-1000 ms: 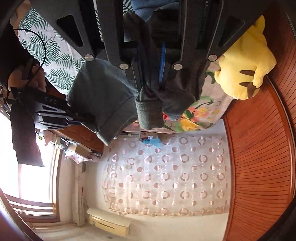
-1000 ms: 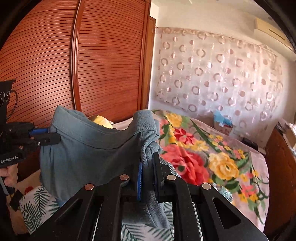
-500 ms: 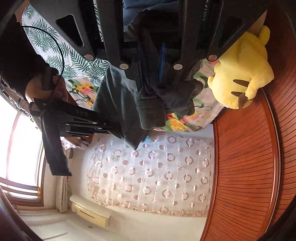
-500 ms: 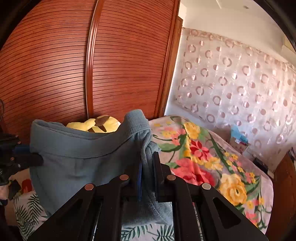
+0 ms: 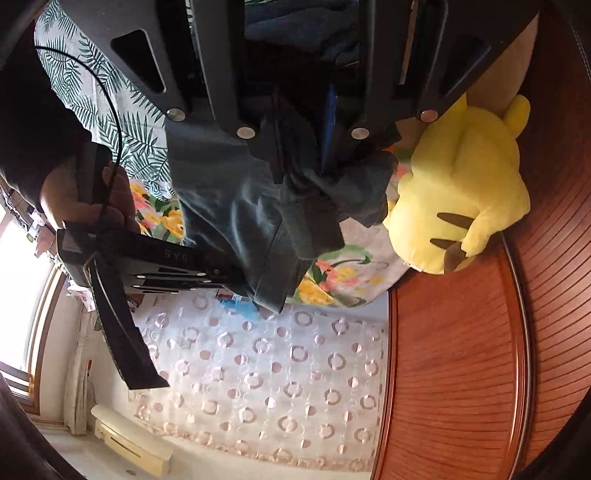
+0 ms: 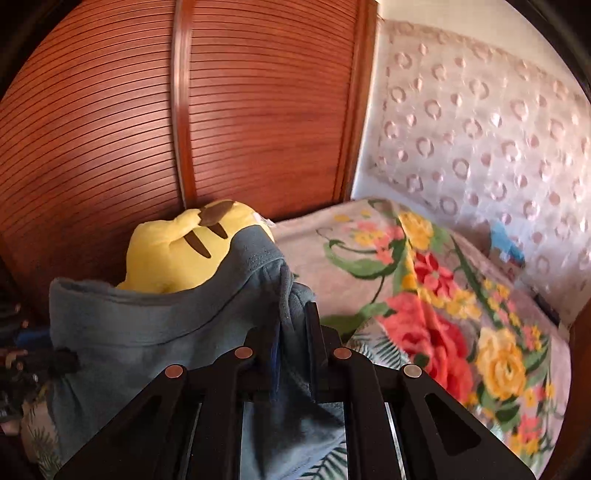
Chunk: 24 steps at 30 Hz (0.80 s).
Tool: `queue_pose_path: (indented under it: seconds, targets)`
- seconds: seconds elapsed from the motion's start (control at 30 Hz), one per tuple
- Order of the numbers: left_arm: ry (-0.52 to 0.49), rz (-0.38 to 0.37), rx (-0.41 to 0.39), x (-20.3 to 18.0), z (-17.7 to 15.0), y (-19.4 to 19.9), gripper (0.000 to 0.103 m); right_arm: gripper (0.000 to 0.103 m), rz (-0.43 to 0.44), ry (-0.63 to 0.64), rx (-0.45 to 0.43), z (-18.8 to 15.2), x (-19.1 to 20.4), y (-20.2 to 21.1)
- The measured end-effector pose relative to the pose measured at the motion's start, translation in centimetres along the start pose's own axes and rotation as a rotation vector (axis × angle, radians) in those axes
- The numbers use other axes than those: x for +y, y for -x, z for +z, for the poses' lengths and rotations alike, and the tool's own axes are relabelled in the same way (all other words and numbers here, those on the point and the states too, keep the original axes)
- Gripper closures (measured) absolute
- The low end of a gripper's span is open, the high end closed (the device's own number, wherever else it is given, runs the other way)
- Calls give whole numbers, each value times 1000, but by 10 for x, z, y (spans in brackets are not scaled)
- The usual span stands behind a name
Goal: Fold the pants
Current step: 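Lower the shorts onto the folded jeans and open both tools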
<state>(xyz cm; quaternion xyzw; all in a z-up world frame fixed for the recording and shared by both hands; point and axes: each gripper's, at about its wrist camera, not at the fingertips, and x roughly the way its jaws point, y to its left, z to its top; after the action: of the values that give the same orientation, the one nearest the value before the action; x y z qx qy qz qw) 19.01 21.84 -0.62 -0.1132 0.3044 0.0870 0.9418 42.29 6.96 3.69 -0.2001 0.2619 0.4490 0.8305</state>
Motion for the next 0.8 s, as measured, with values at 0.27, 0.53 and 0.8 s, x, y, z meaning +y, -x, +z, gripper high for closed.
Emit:
queue_pose_path:
  seconds: [0.27,0.53,0.8]
  targets:
    - [-3,13,-12,2,-2,12,54,69,-52,-50,-84,-15,-12,38]
    - [-49,-5,-29,-10,-1,12,25,69,31,-33,-77,-52,11,69]
    - [-62,17,74,-6,-23,-13,25,69,41,-151,-8,-42,-27,35]
